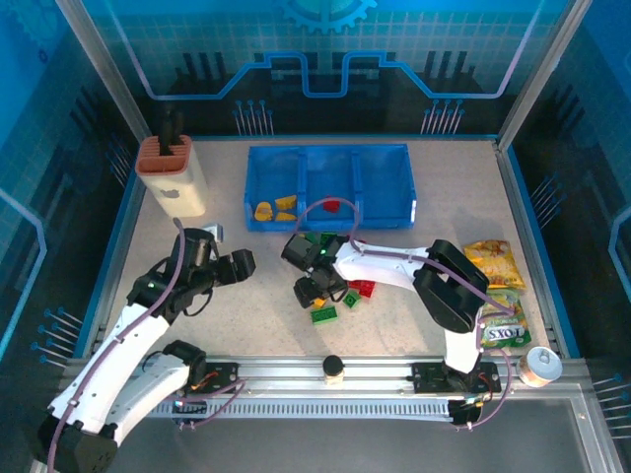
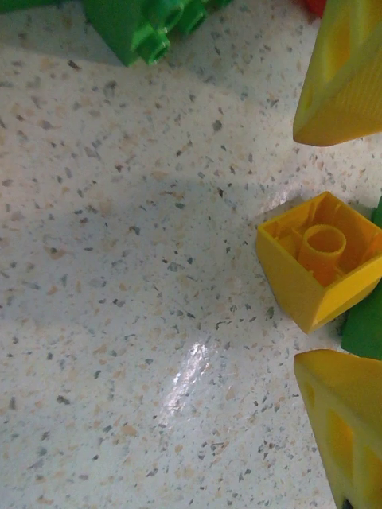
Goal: Sort the legos into containers by color
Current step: Pick up the lego from the bottom-center of the table.
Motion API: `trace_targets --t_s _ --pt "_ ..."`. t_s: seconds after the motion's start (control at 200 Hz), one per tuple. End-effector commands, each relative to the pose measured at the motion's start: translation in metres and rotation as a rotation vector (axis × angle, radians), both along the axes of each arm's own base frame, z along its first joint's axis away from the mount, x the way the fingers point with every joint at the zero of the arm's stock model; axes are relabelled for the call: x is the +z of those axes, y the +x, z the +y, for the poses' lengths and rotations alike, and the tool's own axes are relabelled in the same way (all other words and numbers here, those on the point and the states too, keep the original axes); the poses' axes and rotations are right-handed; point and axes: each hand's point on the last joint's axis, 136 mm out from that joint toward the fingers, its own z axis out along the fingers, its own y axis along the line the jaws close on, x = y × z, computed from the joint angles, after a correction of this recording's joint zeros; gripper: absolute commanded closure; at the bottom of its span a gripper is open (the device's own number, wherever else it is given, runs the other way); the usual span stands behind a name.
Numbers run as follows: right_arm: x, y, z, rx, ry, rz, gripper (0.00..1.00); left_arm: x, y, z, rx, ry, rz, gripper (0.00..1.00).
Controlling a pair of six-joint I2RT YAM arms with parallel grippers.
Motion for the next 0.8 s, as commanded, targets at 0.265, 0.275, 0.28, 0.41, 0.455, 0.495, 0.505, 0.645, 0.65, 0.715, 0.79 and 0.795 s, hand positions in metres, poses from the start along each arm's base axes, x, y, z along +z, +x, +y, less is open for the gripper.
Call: trace_targets --t_s 0.265,0.275,0.28,0.41,0.455,0.495,0.505,0.645,0.65,0.715,0.79,0.795 --pt "-0.02 -0.013 0.003 -0.059 -0.038 0.022 0.4 -0.004 -0.006 -0.006 -0.008 -0.035 0.028 0.21" --pt "-0.021 -0.013 0.003 -0.058 -0.038 0.022 0.4 -0.004 -0.006 -0.006 -0.009 -0.034 0.028 0.21" --pt "-0.021 -0.013 0.003 -0.059 -0.039 0.022 0.41 -0.004 -0.006 -0.006 -0.008 -0.034 0.028 0.2" --pt "-0.023 -0.012 0.003 -0.061 -0.047 0.021 0.44 -0.004 -0.008 -0.004 -0.006 -0.03 0.027 0.21" --pt "-0.025 -0.011 0.002 -0.062 -0.051 0.019 0.46 -0.004 -0.009 -0.003 -0.003 -0.029 0.028 0.21" --pt "-0.026 -0.011 0.002 -0.062 -0.056 0.019 0.47 -0.003 -0.009 -0.004 -0.003 -0.03 0.026 0.21" --pt "-0.027 -0.011 0.002 -0.063 -0.057 0.018 0.48 -0.003 -0.009 -0.004 -0.003 -0.03 0.025 0.21" --pt "-0.023 -0.008 0.001 -0.07 -0.058 -0.006 0.57 -0.003 -0.01 -0.002 0.002 -0.03 0.021 0.21" --pt "-0.023 -0.007 0.001 -0.07 -0.058 -0.008 0.57 -0.003 -0.01 -0.003 0.001 -0.031 0.02 0.21" --pt "-0.014 -0.004 0.003 -0.064 -0.052 -0.032 0.6 -0.002 -0.01 -0.002 0.001 -0.029 0.017 0.22" --pt "0.006 0.005 0.01 -0.048 -0.04 -0.077 0.61 0.001 -0.01 -0.002 0.002 -0.027 0.011 0.22" --pt "0.008 0.006 0.01 -0.047 -0.038 -0.081 0.62 0.001 -0.01 -0.002 0.002 -0.026 0.01 0.22"
